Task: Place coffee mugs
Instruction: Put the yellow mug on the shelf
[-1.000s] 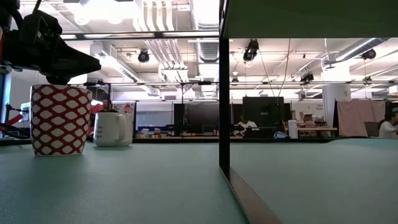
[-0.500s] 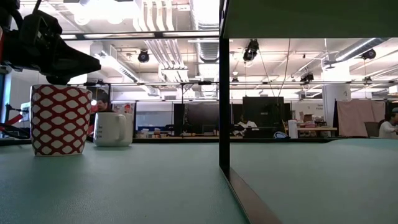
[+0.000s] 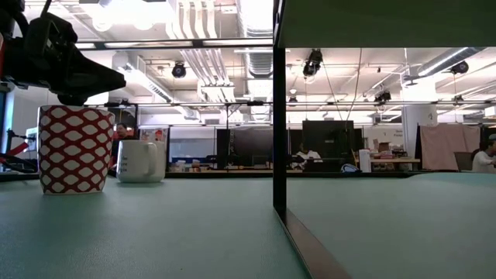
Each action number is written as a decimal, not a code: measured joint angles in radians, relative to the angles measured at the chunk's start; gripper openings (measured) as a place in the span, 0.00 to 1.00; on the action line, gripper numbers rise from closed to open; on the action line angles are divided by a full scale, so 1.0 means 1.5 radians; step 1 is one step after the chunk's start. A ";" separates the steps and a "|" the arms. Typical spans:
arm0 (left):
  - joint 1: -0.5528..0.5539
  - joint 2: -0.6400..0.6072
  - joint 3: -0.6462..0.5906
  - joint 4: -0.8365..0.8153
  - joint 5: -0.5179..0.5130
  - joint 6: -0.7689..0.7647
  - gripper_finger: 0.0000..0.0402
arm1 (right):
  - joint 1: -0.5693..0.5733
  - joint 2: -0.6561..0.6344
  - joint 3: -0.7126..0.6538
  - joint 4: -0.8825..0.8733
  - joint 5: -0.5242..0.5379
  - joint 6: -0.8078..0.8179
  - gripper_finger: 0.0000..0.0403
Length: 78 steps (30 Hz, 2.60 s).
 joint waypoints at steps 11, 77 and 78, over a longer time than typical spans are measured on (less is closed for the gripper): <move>0.000 0.000 0.000 0.000 0.000 0.000 0.22 | -0.015 -0.003 -0.010 0.004 0.010 0.020 0.03; 0.000 0.000 0.000 0.000 0.000 0.000 0.22 | -0.021 -0.008 -0.013 0.008 0.024 0.153 0.11; 0.000 0.000 0.000 0.000 0.000 0.000 0.22 | -0.021 -0.008 -0.013 0.008 0.024 0.153 0.12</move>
